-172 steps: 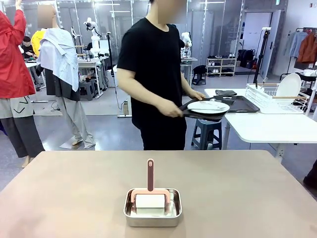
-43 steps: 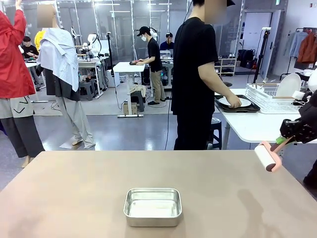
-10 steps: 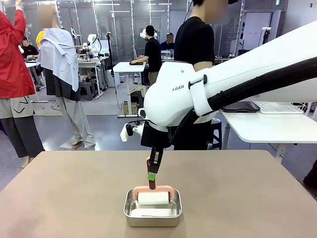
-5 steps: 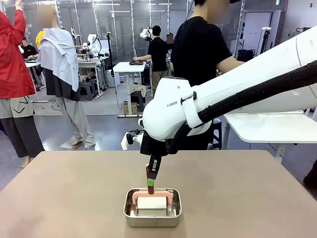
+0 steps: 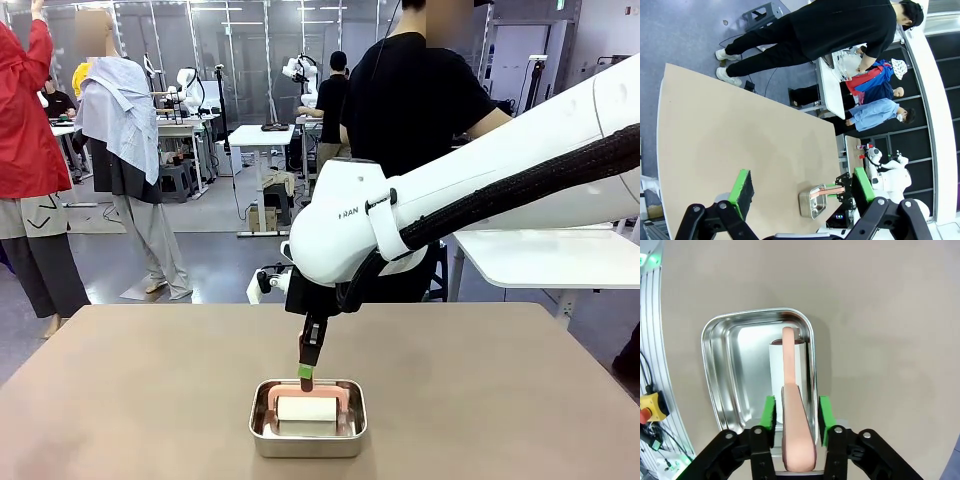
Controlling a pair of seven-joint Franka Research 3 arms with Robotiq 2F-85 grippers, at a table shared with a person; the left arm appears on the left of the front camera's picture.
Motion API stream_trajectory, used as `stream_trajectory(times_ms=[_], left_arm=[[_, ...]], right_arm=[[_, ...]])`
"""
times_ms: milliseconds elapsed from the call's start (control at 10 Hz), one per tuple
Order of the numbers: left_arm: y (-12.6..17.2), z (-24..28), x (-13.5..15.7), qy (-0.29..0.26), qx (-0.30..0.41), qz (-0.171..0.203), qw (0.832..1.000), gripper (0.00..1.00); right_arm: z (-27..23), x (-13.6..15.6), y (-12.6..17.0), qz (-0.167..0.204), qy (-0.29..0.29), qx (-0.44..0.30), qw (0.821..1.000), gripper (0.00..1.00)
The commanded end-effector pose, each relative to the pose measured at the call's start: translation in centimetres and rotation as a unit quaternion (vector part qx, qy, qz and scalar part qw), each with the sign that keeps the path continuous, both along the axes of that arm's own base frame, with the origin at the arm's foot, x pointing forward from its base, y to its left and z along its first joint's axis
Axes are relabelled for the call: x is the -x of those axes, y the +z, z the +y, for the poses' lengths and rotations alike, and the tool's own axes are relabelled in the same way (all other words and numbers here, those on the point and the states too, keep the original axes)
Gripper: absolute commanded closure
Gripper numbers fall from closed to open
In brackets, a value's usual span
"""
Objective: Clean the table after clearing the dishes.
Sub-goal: Place the Lint Roller back on top of the Airtight Container.
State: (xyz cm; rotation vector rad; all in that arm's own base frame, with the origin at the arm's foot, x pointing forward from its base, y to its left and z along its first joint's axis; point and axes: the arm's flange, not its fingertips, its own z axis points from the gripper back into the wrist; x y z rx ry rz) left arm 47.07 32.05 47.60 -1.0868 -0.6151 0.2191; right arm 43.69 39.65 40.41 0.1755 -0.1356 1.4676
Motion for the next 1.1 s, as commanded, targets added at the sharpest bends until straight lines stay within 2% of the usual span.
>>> stream_trajectory(times_ms=[0,100,700,800,1000], left_arm=[[0.2,0.1,0.2,0.0,-0.004,-0.002,1.0,0.0],[0.2,0.1,0.2,0.0,-0.004,-0.002,1.0,0.0],[0.2,0.1,0.2,0.0,-0.004,-0.002,1.0,0.0],[0.2,0.1,0.2,0.0,-0.004,-0.002,1.0,0.0],[0.2,0.1,0.2,0.0,-0.004,-0.002,1.0,0.0]], right_arm=[[0.2,0.5,0.4,-0.016,-0.01,0.006,1.0,0.04],[0.2,0.5,0.9,-0.021,-0.011,0.003,1.0,0.0],[-0.5,0.3,2.8,-0.037,-0.018,-0.005,0.999,0.0],[-0.7,-0.1,2.7,-0.028,-0.026,0.003,0.999,0.0],[-0.5,-0.1,2.5,-0.024,-0.004,-0.009,1.0,0.0]])
